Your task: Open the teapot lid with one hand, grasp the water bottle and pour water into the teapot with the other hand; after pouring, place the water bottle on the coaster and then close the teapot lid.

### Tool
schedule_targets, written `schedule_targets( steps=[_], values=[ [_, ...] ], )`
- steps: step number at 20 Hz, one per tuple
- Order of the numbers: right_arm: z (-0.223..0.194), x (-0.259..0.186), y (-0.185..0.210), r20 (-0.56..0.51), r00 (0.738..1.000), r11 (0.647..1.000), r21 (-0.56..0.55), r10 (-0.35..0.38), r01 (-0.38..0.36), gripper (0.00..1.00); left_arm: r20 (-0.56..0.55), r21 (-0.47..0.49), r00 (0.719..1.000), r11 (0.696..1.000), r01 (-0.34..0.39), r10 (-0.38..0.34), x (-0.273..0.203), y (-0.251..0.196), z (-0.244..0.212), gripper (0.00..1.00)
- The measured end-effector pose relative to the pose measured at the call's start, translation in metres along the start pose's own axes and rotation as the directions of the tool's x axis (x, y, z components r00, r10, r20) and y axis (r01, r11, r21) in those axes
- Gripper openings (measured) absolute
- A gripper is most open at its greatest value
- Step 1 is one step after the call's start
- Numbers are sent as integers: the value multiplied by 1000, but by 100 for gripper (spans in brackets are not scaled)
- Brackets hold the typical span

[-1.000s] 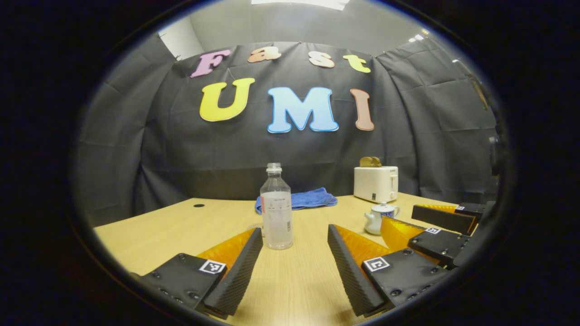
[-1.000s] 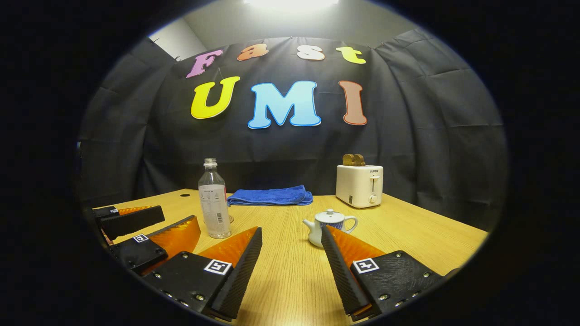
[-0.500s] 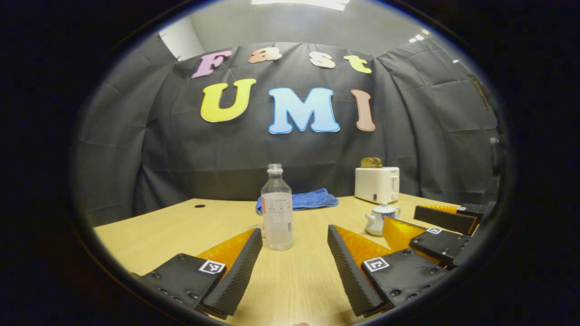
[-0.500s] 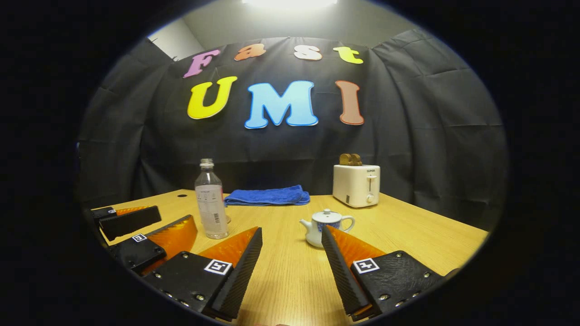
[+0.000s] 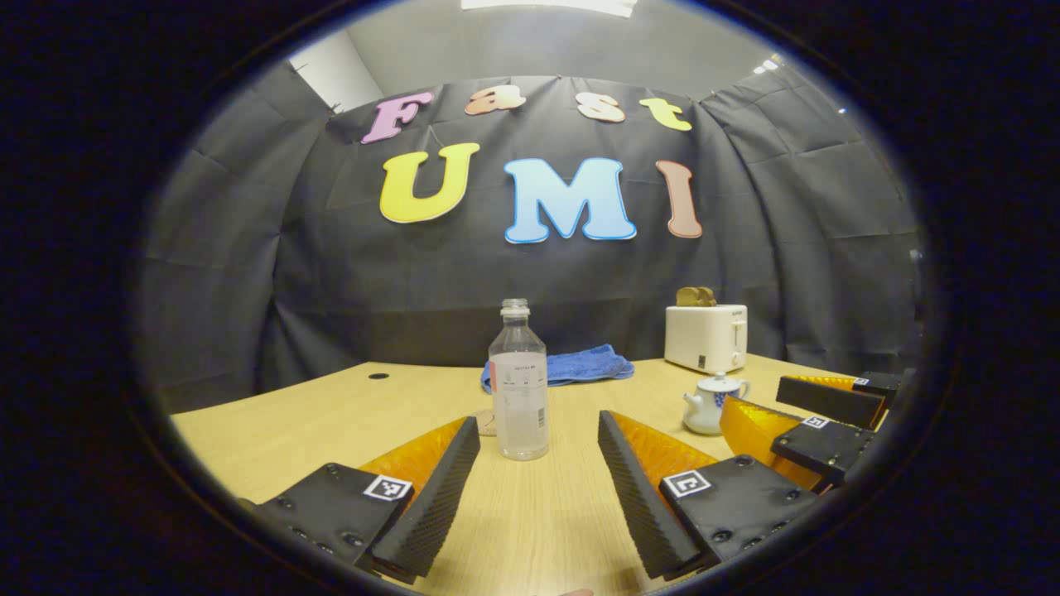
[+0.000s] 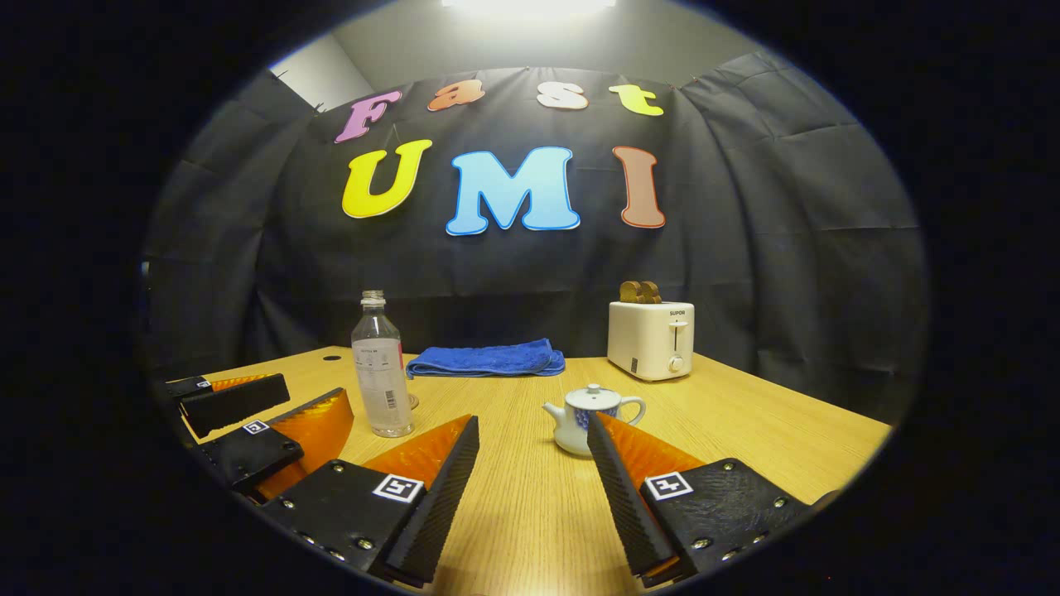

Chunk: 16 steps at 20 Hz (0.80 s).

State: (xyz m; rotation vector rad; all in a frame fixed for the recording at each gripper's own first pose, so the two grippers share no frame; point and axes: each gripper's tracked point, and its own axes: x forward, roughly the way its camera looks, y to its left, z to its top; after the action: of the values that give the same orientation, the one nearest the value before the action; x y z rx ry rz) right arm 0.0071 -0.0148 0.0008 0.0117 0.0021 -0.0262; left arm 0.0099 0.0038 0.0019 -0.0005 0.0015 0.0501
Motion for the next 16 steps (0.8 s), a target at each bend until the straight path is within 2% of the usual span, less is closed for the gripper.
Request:
schedule_targets(
  steps=[3, 6, 10, 16],
  values=[
    [-4, 17, -21, -40, 999, 999, 48, -23, 25, 82, -26, 2, 999, 1000, 26, -25, 10, -6, -4, 100],
    [-4, 39, -40, -67, 997, 996, 72, -49, 54, 82, -29, 10, 999, 1000, 15, -15, 15, -4, -2, 100],
    [11, 74, -57, -47, 996, 997, 29, -71, 72, 82, -3, 18, 1000, 1000, 3, -3, 17, 2, 8, 100],
    [8, 114, -58, -61, 997, 998, -37, -57, 55, 82, 20, 36, 999, 999, -27, 27, 22, 18, 18, 100]
  ],
)
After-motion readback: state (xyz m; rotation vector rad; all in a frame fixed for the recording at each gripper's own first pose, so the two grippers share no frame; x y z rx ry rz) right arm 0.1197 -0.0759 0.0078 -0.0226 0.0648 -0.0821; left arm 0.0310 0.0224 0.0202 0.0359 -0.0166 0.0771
